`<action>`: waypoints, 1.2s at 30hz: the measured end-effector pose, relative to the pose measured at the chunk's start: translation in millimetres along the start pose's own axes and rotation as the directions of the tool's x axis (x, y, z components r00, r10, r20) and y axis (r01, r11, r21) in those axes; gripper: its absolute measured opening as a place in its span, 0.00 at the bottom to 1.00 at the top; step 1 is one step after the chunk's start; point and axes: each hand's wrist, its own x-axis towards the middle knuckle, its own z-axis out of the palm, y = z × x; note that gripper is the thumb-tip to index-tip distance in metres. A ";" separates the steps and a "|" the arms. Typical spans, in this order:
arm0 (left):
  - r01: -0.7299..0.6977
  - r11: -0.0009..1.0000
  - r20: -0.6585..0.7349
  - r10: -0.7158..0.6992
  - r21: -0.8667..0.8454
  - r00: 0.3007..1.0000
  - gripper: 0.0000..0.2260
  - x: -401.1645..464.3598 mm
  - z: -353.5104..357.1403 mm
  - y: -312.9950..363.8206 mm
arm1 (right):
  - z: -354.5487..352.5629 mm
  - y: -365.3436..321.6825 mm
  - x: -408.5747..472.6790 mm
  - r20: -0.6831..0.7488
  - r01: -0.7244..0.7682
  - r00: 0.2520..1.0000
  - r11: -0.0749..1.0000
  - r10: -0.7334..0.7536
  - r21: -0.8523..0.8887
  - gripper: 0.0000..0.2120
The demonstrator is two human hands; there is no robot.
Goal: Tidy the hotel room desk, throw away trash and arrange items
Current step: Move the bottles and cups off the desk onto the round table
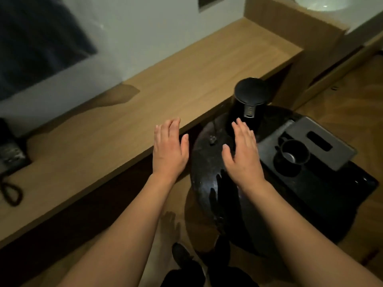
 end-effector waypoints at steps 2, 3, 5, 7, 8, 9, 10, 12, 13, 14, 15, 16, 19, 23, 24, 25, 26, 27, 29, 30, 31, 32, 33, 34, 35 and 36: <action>0.081 0.997 -0.054 -0.080 0.010 0.995 0.23 -13.9 -22.3 -33.3 | 21.5 -31.7 2.4 0.059 0.066 0.996 0.998 -0.067 0.019 0.30; 0.122 0.992 -0.080 -0.121 0.012 0.989 0.22 -22.6 -33.8 -50.7 | 33.4 -48.6 2.2 0.086 0.102 0.991 0.994 -0.104 0.031 0.30; 0.193 0.981 -0.133 -0.188 0.028 0.973 0.22 -42.3 -57.6 -85.2 | 57.5 -83.9 -1.0 0.134 0.170 0.976 0.984 -0.175 0.047 0.29; 0.268 0.963 -0.184 -0.257 0.035 0.949 0.22 -64.6 -81.6 -119.4 | 82.5 -120.0 -6.9 0.177 0.241 0.953 0.969 -0.246 0.050 0.29; 0.307 0.951 -0.207 -0.294 0.033 0.933 0.22 -76.5 -93.4 -136.9 | 94.8 -138.5 -11.0 0.201 0.274 0.939 0.960 -0.279 0.052 0.30; 0.347 0.938 -0.227 -0.332 0.028 0.916 0.22 -88.8 -105.2 -153.4 | 106.7 -156.7 -15.8 0.223 0.303 0.925 0.951 -0.308 0.058 0.30; 0.384 0.923 -0.248 -0.367 0.024 0.897 0.22 -101.1 -116.3 -168.9 | 117.4 -174.5 -21.3 0.242 0.326 0.912 0.943 -0.332 0.065 0.30; 0.450 0.893 -0.296 -0.425 0.020 0.856 0.21 -126.3 -138.1 -199.5 | 138.2 -209.6 -34.1 0.277 0.378 0.880 0.922 -0.386 0.085 0.30; 0.477 0.879 -0.320 -0.447 0.018 0.836 0.21 -138.6 -148.9 -214.0 | 148.1 -226.8 -41.3 0.295 0.405 0.861 0.909 -0.415 0.096 0.30; 0.500 0.866 -0.343 -0.465 0.015 0.816 0.21 -150.7 -159.4 -227.7 | 157.6 -243.3 -48.7 0.314 0.432 0.840 0.896 -0.442 0.105 0.30; 0.521 0.853 -0.367 -0.481 0.013 0.796 0.21 -162.7 -169.5 -240.9 | 167.6 -258.7 -56.1 0.330 0.460 0.818 0.881 -0.470 0.113 0.30; 0.541 0.841 -0.391 -0.495 0.010 0.776 0.20 -174.9 -178.9 -253.8 | 177.5 -273.4 -63.7 0.347 0.491 0.794 0.863 -0.499 0.119 0.30; 0.605 0.796 -0.463 -0.533 0.009 0.708 0.20 -212.3 -205.4 -287.3 | 207.8 -315.2 -86.6 0.407 0.577 0.707 0.804 -0.579 0.141 0.30; 0.711 0.703 -0.551 -0.594 -0.002 0.586 0.20 -269.9 -237.5 -323.0 | 244.0 -369.0 -120.9 0.492 0.643 0.574 0.732 -0.655 0.225 0.31; 0.740 0.672 -0.564 -0.617 -0.015 0.549 0.21 -284.7 -244.4 -330.2 | 252.5 -382.5 -130.0 0.507 0.655 0.541 0.714 -0.672 0.247 0.31; 0.767 0.641 -0.579 -0.639 -0.036 0.507 0.21 -299.1 -250.6 -336.6 | 261.0 -395.6 -139.5 0.516 0.672 0.506 0.691 -0.691 0.266 0.30; 0.791 0.608 -0.594 -0.659 -0.060 0.461 0.21 -313.2 -256.4 -342.0 | 269.3 -408.3 -149.1 0.522 0.692 0.468 0.663 -0.713 0.285 0.30; 0.813 0.576 -0.609 -0.675 -0.082 0.417 0.21 -326.9 -262.2 -346.1 | 277.7 -420.7 -159.0 0.527 0.711 0.428 0.634 -0.734 0.306 0.30; 0.852 0.513 -0.628 -0.698 -0.105 0.342 0.22 -353.5 -274.3 -354.2 | 293.6 -445.2 -178.4 0.537 0.729 0.351 0.584 -0.767 0.357 0.30; 0.870 0.481 -0.634 -0.708 -0.113 0.309 0.22 -365.9 -280.9 -357.7 | 300.7 -457.3 -187.5 0.546 0.731 0.316 0.566 -0.776 0.382 0.30; 0.886 0.448 -0.640 -0.717 -0.120 0.276 0.22 -377.0 -287.2 -360.8 | 307.6 -468.2 -196.1 0.557 0.731 0.281 0.550 -0.782 0.404 0.30; 0.902 0.411 -0.649 -0.723 -0.129 0.236 0.23 -388.7 -293.4 -363.2 | 314.7 -479.1 -204.8 0.566 0.735 0.238 0.528 -0.789 0.427 0.30; 0.916 0.375 -0.658 -0.727 -0.140 0.198 0.22 -399.2 -299.3 -364.0 | 320.7 -488.8 -212.5 0.572 0.738 0.194 0.502 -0.797 0.451 0.30; 0.927 0.343 -0.667 -0.727 -0.152 0.160 0.22 -408.5 -305.3 -363.8 | 325.6 -498.6 -219.2 0.572 0.735 0.150 0.478 -0.806 0.481 0.30; 0.934 0.318 -0.680 -0.722 -0.165 0.125 0.22 -416.4 -311.7 -363.6 | 330.1 -508.9 -225.1 0.566 0.725 0.110 0.455 -0.817 0.517 0.30; 0.939 0.296 -0.694 -0.714 -0.175 0.096 0.22 -423.5 -317.4 -364.7 | 334.6 -518.6 -229.5 0.558 0.714 0.073 0.434 -0.827 0.550 0.30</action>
